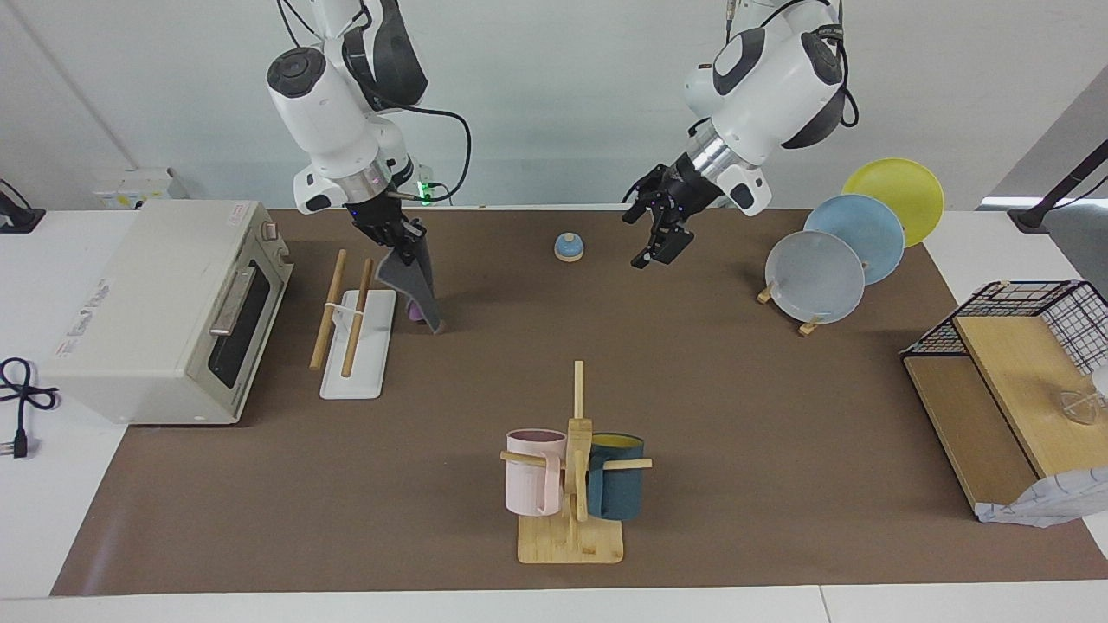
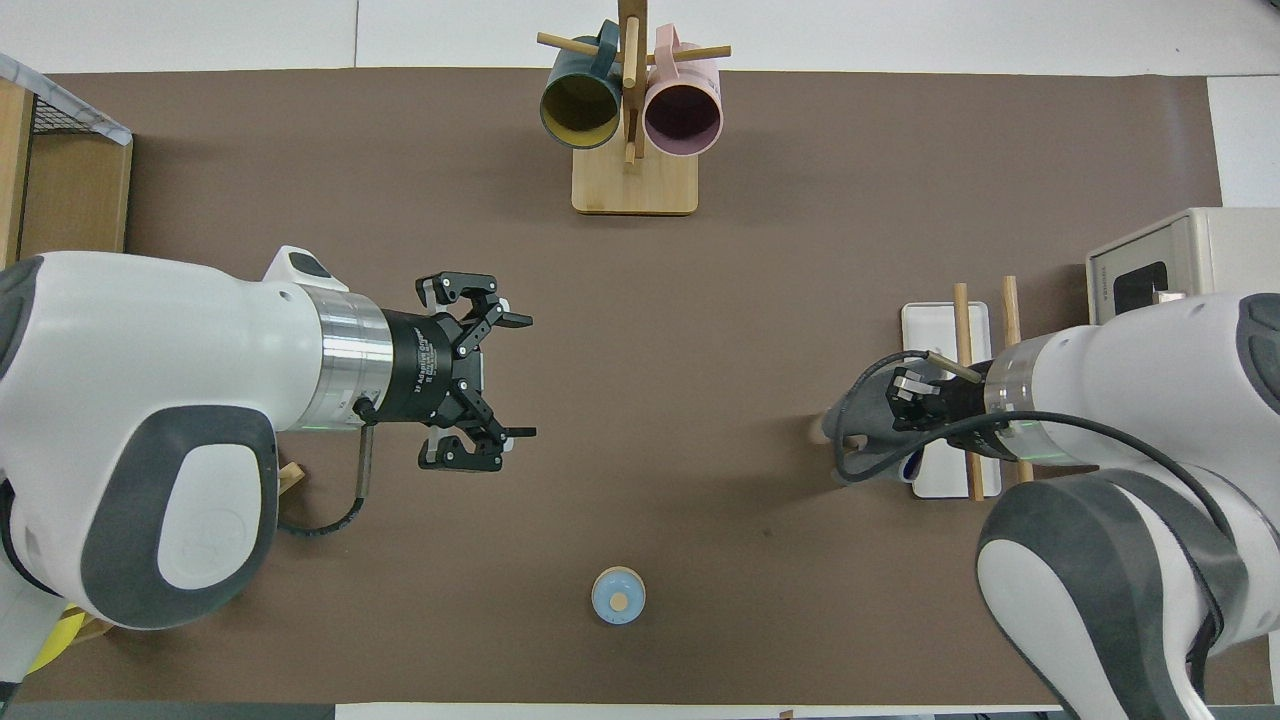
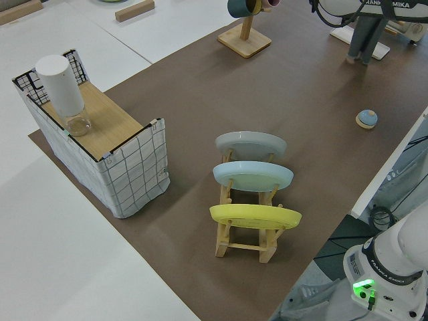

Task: Fold towel and hang on rack
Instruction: 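Carry the towel to the wooden rack while the left gripper withdraws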

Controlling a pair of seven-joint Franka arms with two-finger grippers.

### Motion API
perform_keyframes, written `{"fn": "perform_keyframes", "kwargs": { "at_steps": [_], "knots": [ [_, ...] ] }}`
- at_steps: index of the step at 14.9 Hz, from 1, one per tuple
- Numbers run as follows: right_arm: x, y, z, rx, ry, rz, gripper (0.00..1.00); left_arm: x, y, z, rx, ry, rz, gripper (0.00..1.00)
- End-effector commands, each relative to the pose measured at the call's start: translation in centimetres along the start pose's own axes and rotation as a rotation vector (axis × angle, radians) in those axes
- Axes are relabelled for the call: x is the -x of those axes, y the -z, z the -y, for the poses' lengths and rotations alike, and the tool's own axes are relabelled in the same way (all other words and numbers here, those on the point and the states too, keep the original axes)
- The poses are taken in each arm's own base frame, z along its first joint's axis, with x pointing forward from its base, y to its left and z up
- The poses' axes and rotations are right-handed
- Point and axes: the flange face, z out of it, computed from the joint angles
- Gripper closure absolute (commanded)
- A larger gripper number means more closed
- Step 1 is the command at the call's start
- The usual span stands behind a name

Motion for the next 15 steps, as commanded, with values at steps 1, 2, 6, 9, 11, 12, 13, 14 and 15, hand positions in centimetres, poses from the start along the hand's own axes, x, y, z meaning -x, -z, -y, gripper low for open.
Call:
{"fn": "perform_keyframes", "kwargs": {
  "at_steps": [1,2,6,9,11,12,13,14,15],
  "knots": [
    [-1.6,0.7,-3.7,0.017,0.042,-0.029,1.0,-3.0,1.5,0.1,0.001,-0.167,-0.066,0.0],
    [-2.7,0.9,-5.2,0.015,0.071,-0.034,1.0,-4.3,2.1,-0.2,0.0,-0.23,-0.086,0.0],
    [-4.6,1.6,-7.6,0.007,0.135,-0.051,1.0,-9.3,4.5,-1.6,0.009,-0.503,-0.135,0.0],
    [-5.4,1.8,-7.4,-0.01,0.171,-0.104,1.0,-11.0,5.3,-2.0,-0.021,-0.757,-0.194,0.0],
    [-6.1,1.8,-9.1,-0.005,0.223,-0.106,1.0,-12.0,6.1,-2.4,-0.055,-0.916,-0.248,0.0],
    [-6.6,1.9,-10.2,-0.004,0.251,-0.112,1.0,-12.2,6.7,-2.6,-0.074,-0.982,-0.276,0.0],
    [-7.1,1.8,-11.1,0.0,0.273,-0.11,1.0,-12.5,6.9,-3.1,-0.099,-1.037,-0.294,0.0],
    [-7.5,1.7,-12.0,0.003,0.287,-0.107,1.0,-12.6,7.2,-3.4,-0.127,-1.092,-0.318,0.0],
    [-7.7,1.6,-12.6,0.005,0.299,-0.104,1.0,-12.6,7.5,-3.5,-0.151,-1.138,-0.339,0.0]
  ]
}}
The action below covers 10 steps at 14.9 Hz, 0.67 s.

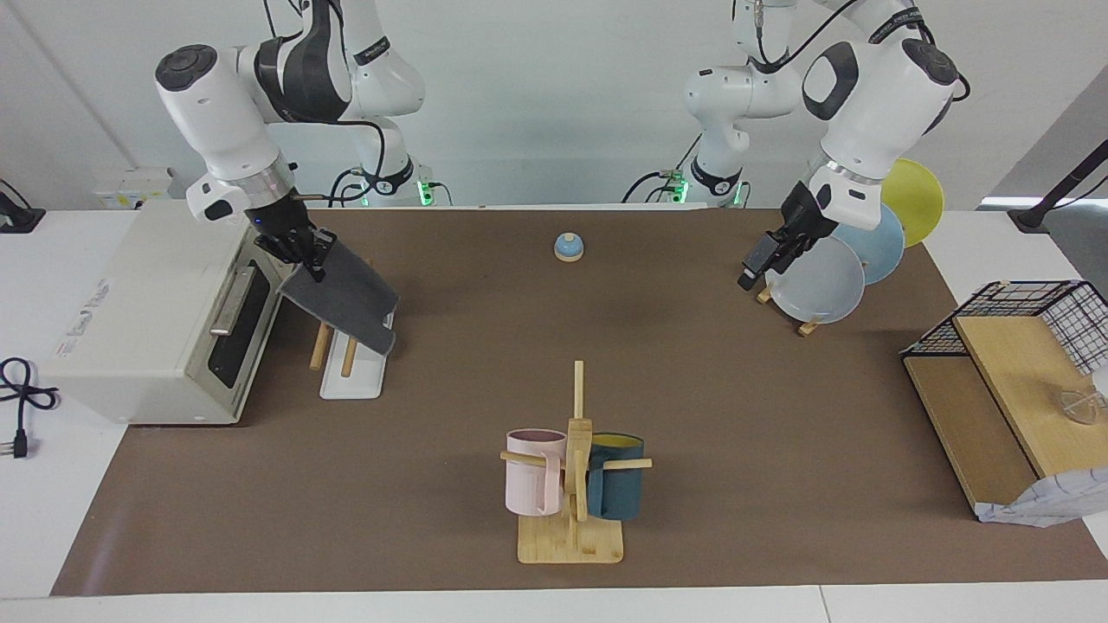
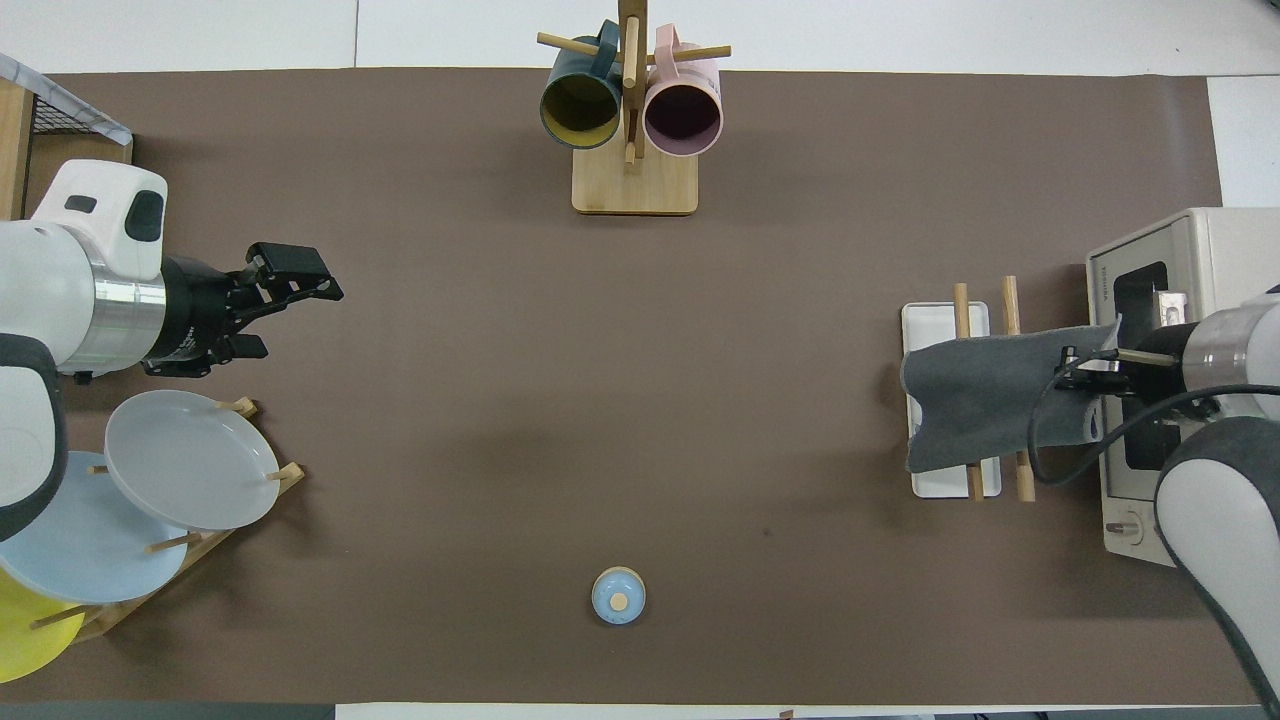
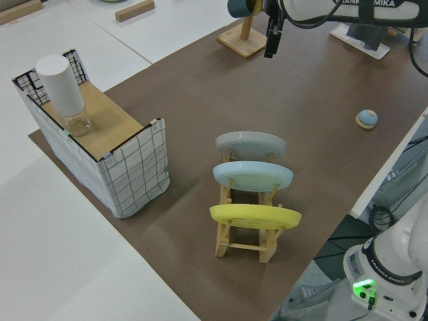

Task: Fold towel and hang on rack
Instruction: 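Carry the towel to the wooden rack while the left gripper withdraws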

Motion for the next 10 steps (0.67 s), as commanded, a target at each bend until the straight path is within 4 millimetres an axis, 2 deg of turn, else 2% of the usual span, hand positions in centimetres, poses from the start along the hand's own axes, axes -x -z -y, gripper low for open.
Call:
{"fn": "perform_keyframes", "kwargs": {
  "at_steps": [1,6,8,9,10],
  "knots": [
    [-0.1,-0.6,-2.2,0.011,0.04,-0.004,1.0,-0.9,1.3,0.0,-0.081,-0.177,-0.02,0.0],
    [0.3,-0.9,-2.1,0.012,0.04,0.019,1.0,-1.8,2.3,-0.1,-0.165,-0.381,-0.018,0.0],
    [0.4,-1.0,-2.0,0.012,0.044,0.03,0.58,-2.1,3.1,-0.4,-0.206,-0.438,0.009,0.0],
    [0.4,-0.9,-2.0,0.012,0.048,0.03,0.45,-2.1,3.7,-0.4,-0.221,-0.468,0.023,0.0],
    [0.4,-0.9,-2.2,0.012,0.055,0.031,0.43,-1.9,3.9,-0.1,-0.241,-0.492,0.047,0.0]
  ]
}}
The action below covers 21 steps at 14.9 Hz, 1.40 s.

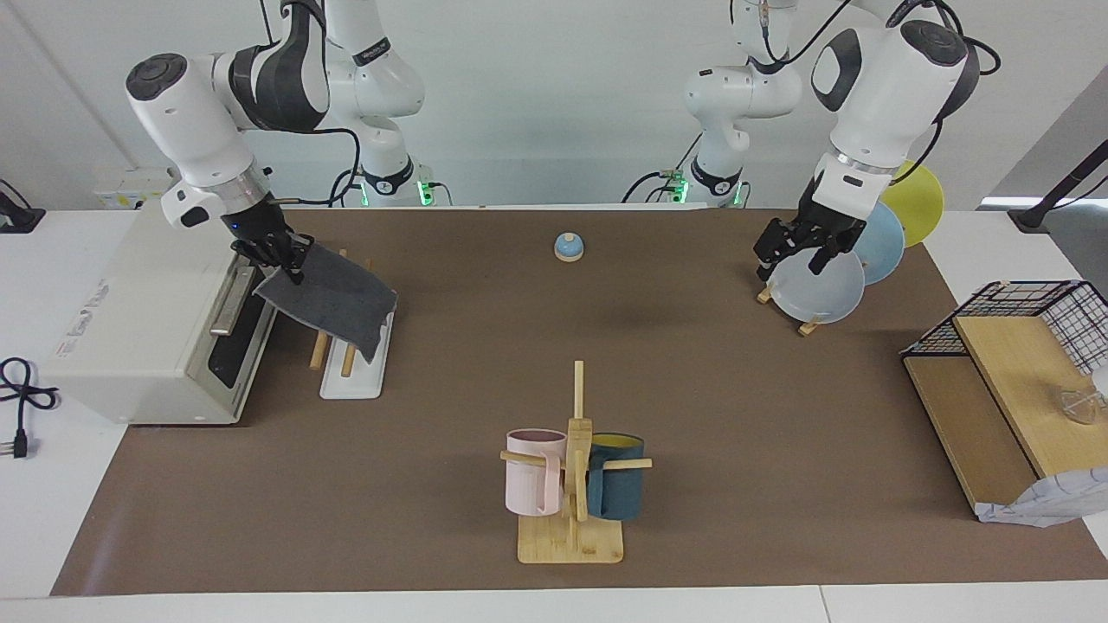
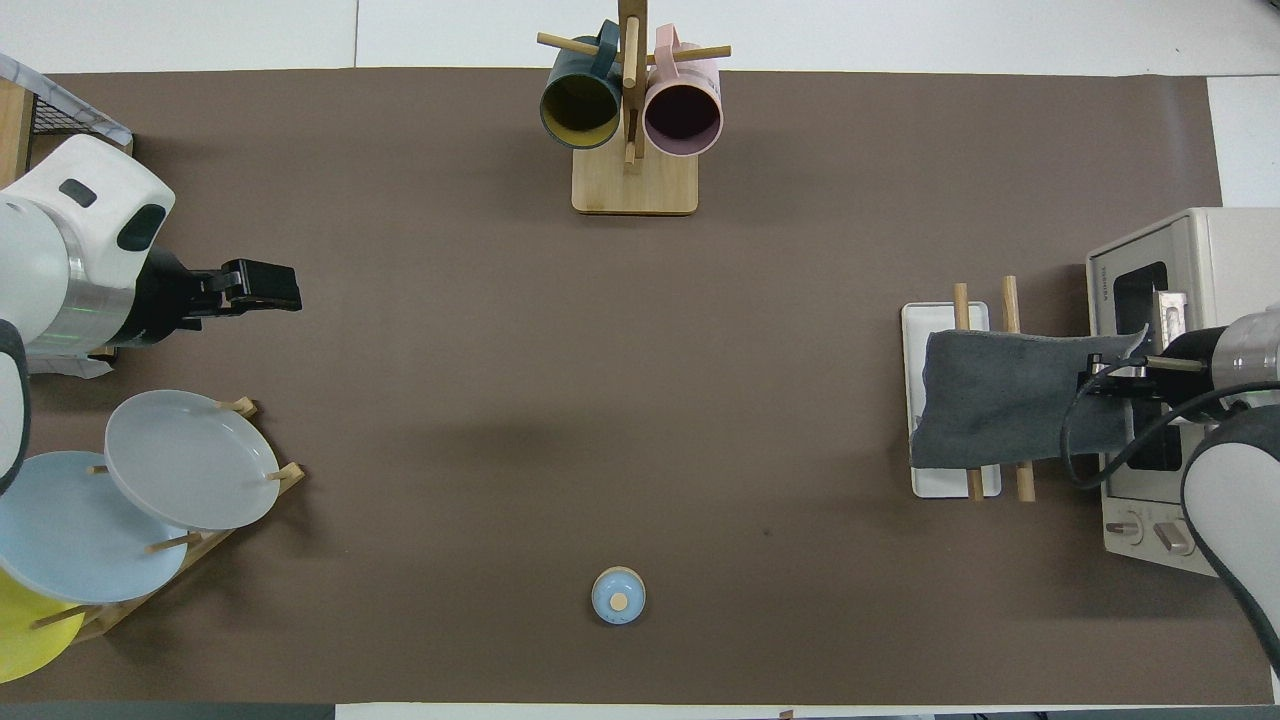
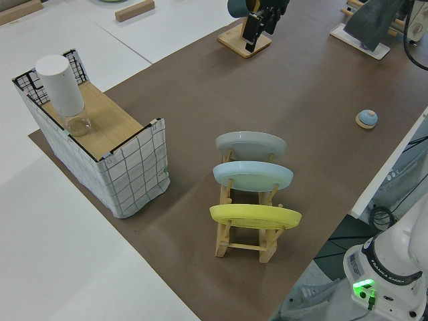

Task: Fold towel and hang on rack
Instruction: 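Carry the towel to the wooden rack while the left gripper withdraws, then drape the towel over the rack posts and open the right gripper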

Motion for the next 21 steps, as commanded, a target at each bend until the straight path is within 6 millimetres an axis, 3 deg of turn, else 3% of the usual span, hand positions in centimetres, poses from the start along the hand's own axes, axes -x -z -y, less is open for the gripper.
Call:
{"fn": "perform_keyframes", "kwargs": {
  "at_steps": [1,3,5,7,13,15,16,21],
  "knots": [
    [0.5,0.0,-0.5,0.007,0.055,0.01,0.43,0.0,1.0,0.6,-0.05,-0.081,0.065,0.0],
    [0.5,0.0,-1.9,0.008,0.058,0.018,0.34,0.8,1.0,0.8,-0.056,-0.104,0.113,0.0],
    [0.6,0.2,-2.2,0.007,0.051,0.024,0.0,1.5,0.7,1.1,-0.058,-0.132,0.156,0.0],
    [0.7,0.6,-2.2,0.005,0.043,0.053,0.0,1.9,0.3,1.2,-0.058,-0.133,0.158,0.0],
    [-3.1,9.3,-0.9,0.106,0.094,0.13,0.0,0.4,1.5,0.9,-0.037,-0.121,0.08,0.0],
    [-3.2,11.8,-0.1,0.111,0.082,0.134,0.0,-0.2,1.5,1.3,-0.016,-0.102,0.075,0.0],
    [-3.2,12.2,1.8,0.117,0.111,0.122,0.0,-0.2,1.5,1.2,0.006,-0.095,0.073,0.0],
    [-1.6,11.3,5.5,0.119,0.182,0.145,0.0,-0.2,1.2,2.0,0.011,-0.059,0.084,0.0]
  ]
}}
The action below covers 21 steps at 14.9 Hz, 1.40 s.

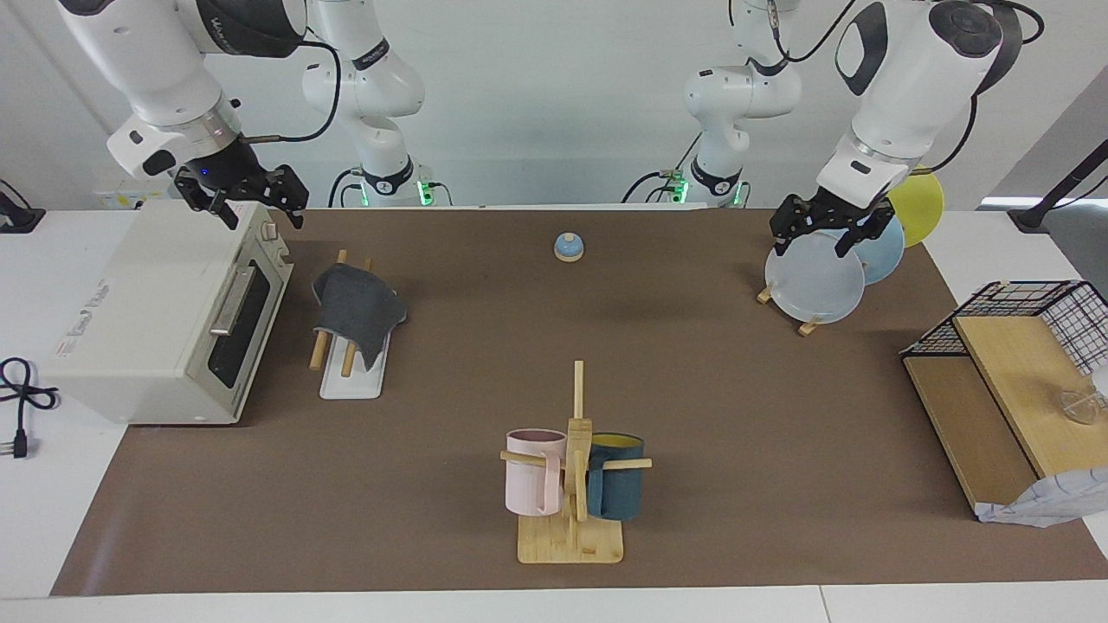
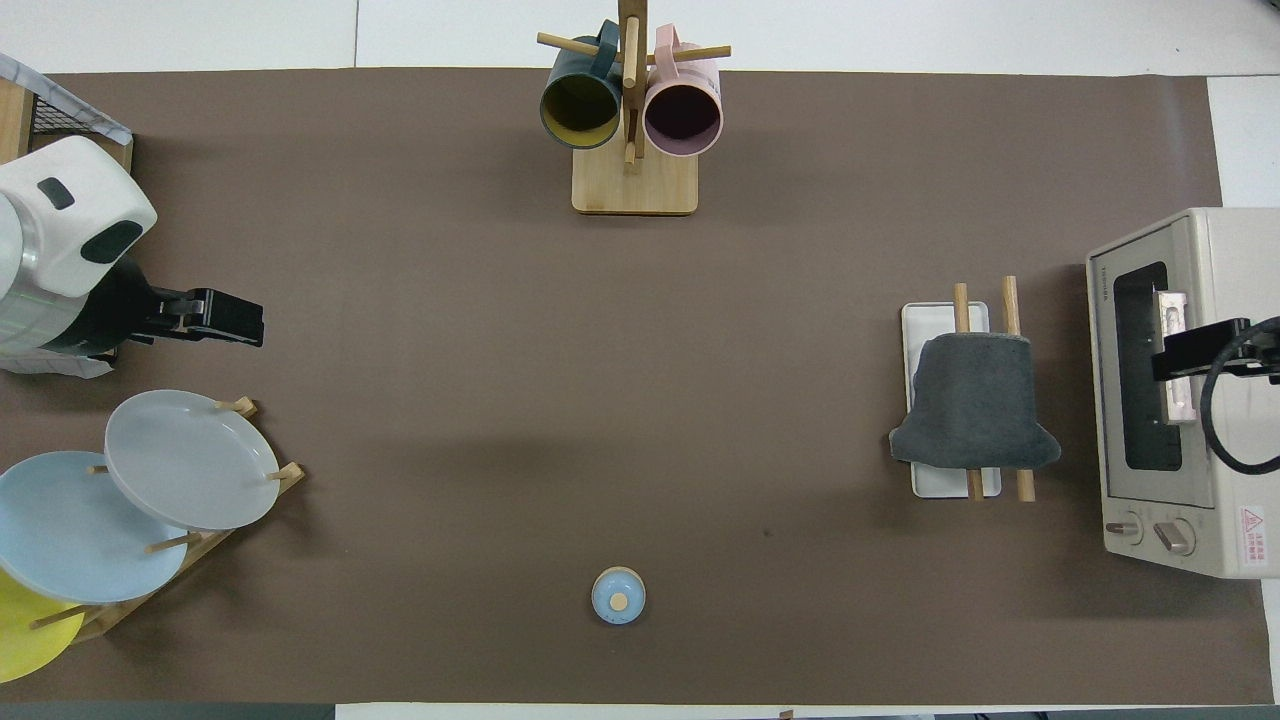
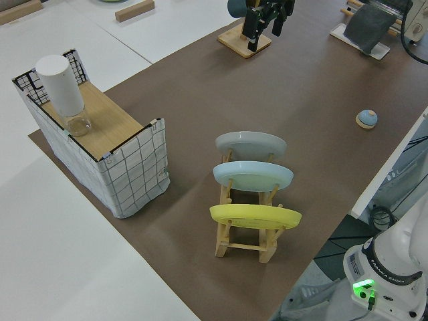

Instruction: Fold towel and hang on rack

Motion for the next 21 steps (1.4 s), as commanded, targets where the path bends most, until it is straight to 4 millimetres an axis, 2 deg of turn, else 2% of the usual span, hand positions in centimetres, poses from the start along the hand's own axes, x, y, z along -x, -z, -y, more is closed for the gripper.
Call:
{"fn": "perform_keyframes", "kwargs": {
  "at_steps": [1,3,5,7,9,10,15,21],
  "knots": [
    [0.5,-0.1,1.1,0.026,0.013,0.011,0.0,-0.4,0.2,0.5,0.017,0.021,-0.008,0.0],
    [0.6,-0.3,0.6,0.024,0.004,0.02,0.0,-0.5,0.3,1.6,0.015,0.03,-0.012,0.0],
    [1.3,-0.6,1.1,0.025,0.009,0.031,0.0,-0.4,0.2,1.8,0.006,0.035,-0.014,0.0],
    [0.3,0.2,0.6,0.023,-0.049,-0.023,0.0,-0.3,0.4,4.0,0.006,0.076,-0.02,0.0],
    [0.0,0.4,0.4,0.032,-0.051,-0.031,0.0,-0.4,0.4,4.5,0.006,0.086,-0.023,0.0],
    [-0.7,0.4,0.3,0.046,-0.049,-0.011,0.0,-0.4,0.4,4.6,0.006,0.089,-0.023,0.0],
    [-1.1,0.5,0.1,0.056,-0.054,-0.005,0.0,-0.3,0.3,4.5,0.006,0.086,-0.019,0.0],
    [-0.7,0.6,0.5,0.056,-0.04,-0.008,0.0,-0.3,0.3,4.5,0.006,0.086,-0.019,0.0]
  ]
}}
